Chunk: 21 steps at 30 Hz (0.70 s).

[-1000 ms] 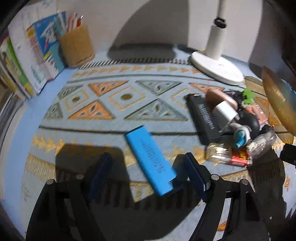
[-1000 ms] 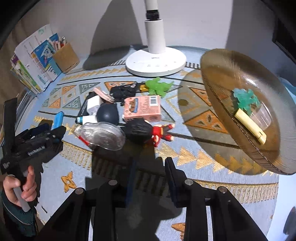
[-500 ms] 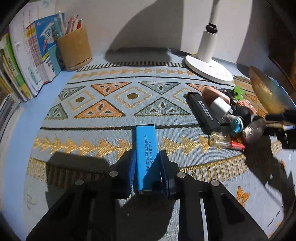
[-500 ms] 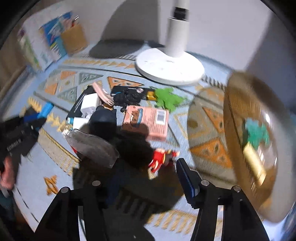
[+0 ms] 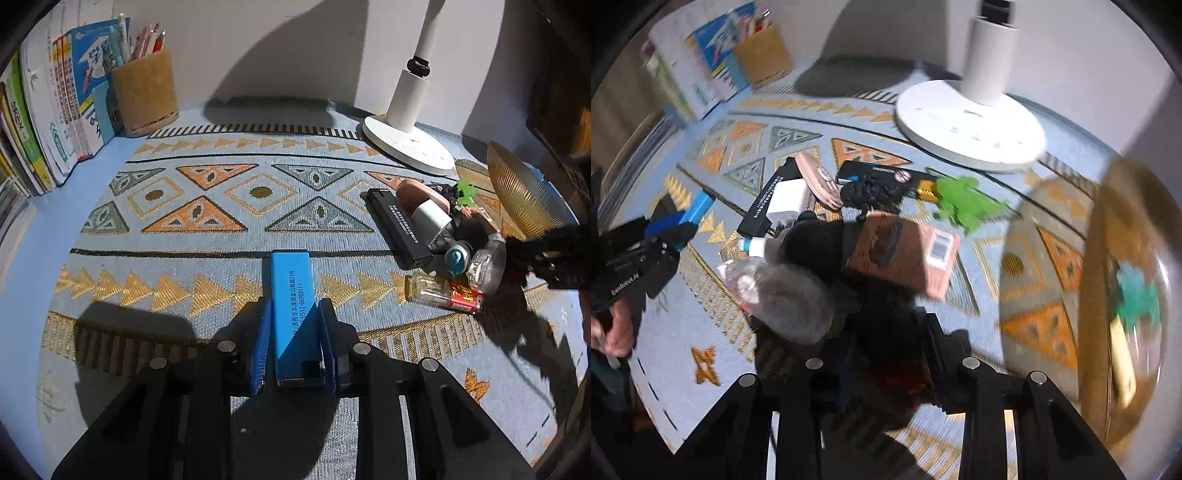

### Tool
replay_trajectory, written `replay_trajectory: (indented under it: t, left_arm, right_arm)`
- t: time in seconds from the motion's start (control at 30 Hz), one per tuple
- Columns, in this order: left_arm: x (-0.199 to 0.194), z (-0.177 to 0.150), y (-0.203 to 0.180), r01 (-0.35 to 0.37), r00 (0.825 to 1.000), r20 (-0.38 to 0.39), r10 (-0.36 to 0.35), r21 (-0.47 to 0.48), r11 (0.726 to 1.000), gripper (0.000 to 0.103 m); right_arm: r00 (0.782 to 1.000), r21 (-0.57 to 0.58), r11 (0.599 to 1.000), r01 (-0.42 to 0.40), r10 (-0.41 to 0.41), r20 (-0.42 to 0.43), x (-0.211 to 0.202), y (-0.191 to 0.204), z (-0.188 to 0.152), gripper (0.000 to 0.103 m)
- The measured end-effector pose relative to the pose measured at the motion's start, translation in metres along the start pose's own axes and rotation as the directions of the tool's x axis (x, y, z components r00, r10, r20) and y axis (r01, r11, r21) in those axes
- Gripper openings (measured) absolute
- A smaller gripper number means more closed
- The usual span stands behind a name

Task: Organize rigid objects
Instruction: 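Grasp the blue lighter with the left gripper while the right gripper grasps the figurine, then drop the blue lighter and figurine into the amber bowl, opening both grippers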

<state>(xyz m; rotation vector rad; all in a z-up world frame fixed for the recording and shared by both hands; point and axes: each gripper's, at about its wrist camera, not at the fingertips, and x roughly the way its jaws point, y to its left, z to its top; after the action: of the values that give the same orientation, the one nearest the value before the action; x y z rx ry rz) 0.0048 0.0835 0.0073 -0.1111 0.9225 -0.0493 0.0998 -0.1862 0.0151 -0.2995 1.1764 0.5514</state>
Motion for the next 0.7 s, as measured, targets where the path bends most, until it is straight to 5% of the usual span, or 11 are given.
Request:
replay_trajectory:
  t: [0.1, 0.23, 0.4, 0.43, 0.47, 0.53, 0.6, 0.67, 0.7]
  left_arm:
    - [0.000, 0.000, -0.005, 0.013, 1.000, -0.005, -0.013, 0.012, 1.000, 0.034]
    - [0.003, -0.002, -0.021, -0.082, 0.997, -0.004, 0.083, 0.079, 0.993, 0.034]
    - [0.004, 0.001, -0.024, -0.095, 0.995, -0.001, 0.095, 0.077, 0.993, 0.021]
    - [0.004, 0.000, -0.025, -0.102, 0.995, 0.003, 0.102, 0.085, 0.991, 0.021]
    - [0.003, 0.000, -0.026, -0.107, 0.994, 0.005, 0.107, 0.088, 0.990, 0.021]
    - [0.002, -0.001, -0.026, -0.107, 0.994, 0.006, 0.107, 0.082, 0.991, 0.021]
    - [0.001, -0.001, -0.025, -0.096, 0.995, 0.003, 0.096, 0.069, 0.993, 0.021]
    - [0.000, -0.002, -0.023, -0.083, 0.997, 0.000, 0.083, 0.051, 0.995, 0.021]
    - [-0.001, -0.002, -0.023, -0.076, 0.997, 0.001, 0.076, 0.042, 0.996, 0.021]
  right_arm:
    - [0.998, 0.108, 0.993, 0.055, -0.057, 0.016, -0.010, -0.003, -0.018, 0.033]
    - [0.986, 0.187, 0.970, 0.156, -0.164, 0.026, -0.017, -0.006, -0.043, 0.033]
    - [0.985, 0.184, 0.971, 0.154, -0.165, 0.043, -0.016, -0.005, -0.061, 0.034]
    - [0.986, 0.182, 0.971, 0.153, -0.163, 0.044, -0.016, -0.005, -0.063, 0.041]
    - [0.987, 0.190, 0.971, 0.145, -0.156, 0.044, -0.016, -0.007, -0.065, 0.059]
    - [0.985, 0.191, 0.971, 0.142, -0.158, 0.068, -0.016, -0.006, -0.070, 0.061]
    - [0.982, 0.202, 0.969, 0.140, -0.162, 0.093, -0.017, -0.005, -0.071, 0.059]
    - [0.977, 0.220, 0.964, 0.148, -0.176, 0.117, -0.019, -0.005, -0.073, 0.038]
    - [0.977, 0.225, 0.964, 0.141, -0.173, 0.127, -0.020, -0.004, -0.073, 0.035]
